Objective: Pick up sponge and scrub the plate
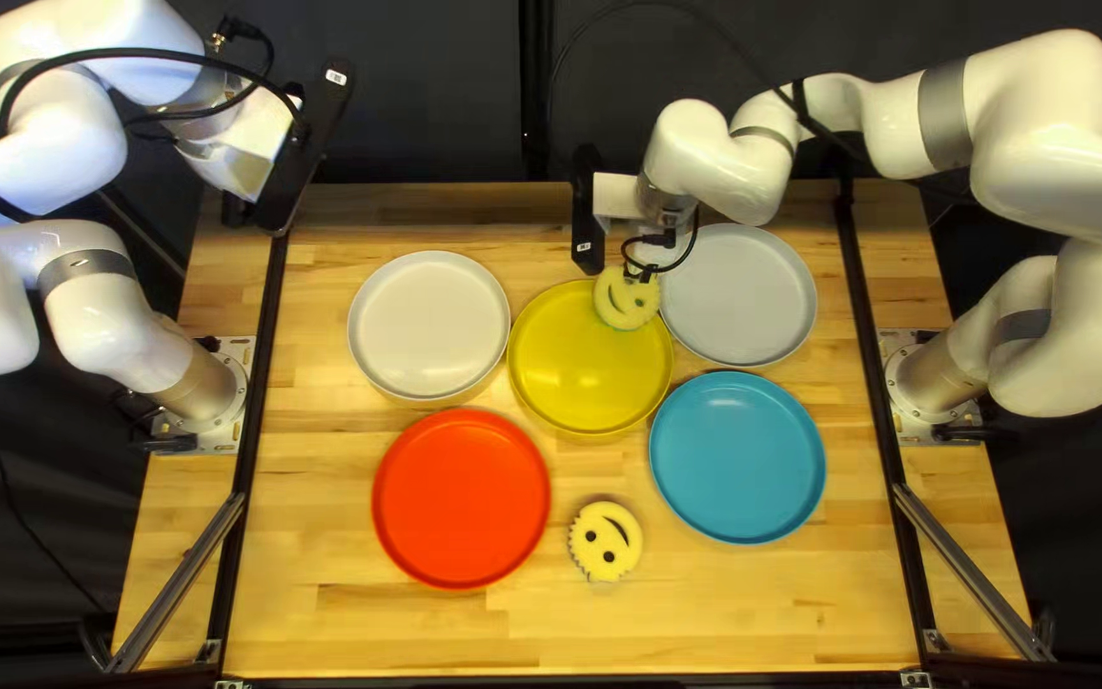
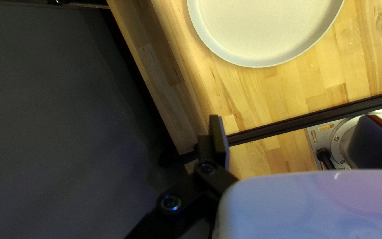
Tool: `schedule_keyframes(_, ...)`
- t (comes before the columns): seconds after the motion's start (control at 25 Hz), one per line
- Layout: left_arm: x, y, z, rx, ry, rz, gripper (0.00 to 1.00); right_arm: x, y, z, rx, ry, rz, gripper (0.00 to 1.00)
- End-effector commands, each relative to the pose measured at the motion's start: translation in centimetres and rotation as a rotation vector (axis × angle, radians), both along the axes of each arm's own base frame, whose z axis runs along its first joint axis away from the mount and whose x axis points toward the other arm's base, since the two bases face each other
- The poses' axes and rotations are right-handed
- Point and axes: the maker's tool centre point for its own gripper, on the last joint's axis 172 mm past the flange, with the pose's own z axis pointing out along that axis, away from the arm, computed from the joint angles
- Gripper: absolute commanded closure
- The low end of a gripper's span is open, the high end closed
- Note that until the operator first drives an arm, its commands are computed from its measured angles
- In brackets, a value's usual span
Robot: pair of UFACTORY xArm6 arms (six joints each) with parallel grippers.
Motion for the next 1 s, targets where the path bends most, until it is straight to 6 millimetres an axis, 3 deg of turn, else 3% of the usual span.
schedule_keyframes(0.04, 0.0, 0.0, 0.0, 0.0, 0.0, 0.0, 0.0, 0.5, 0.4, -0.3, -0.003, 0.007, 0.003, 1.0)
schedule_keyframes(0.56, 0.0, 0.0, 0.0, 0.0, 0.0, 0.0, 0.0, 6.4, 7.3, -3.0, -0.025, 0.017, 0.058, 1.0)
schedule_keyframes(0.72, 0.0, 0.0, 0.0, 0.0, 0.0, 0.0, 0.0, 7.6, 7.8, -3.7, -0.021, 0.02, 0.064, 1.0)
schedule_keyframes(1.0, 0.0, 0.0, 0.0, 0.0, 0.0, 0.0, 0.0, 9.1, 6.2, -4.7, -0.01, 0.035, 0.068, 1.0)
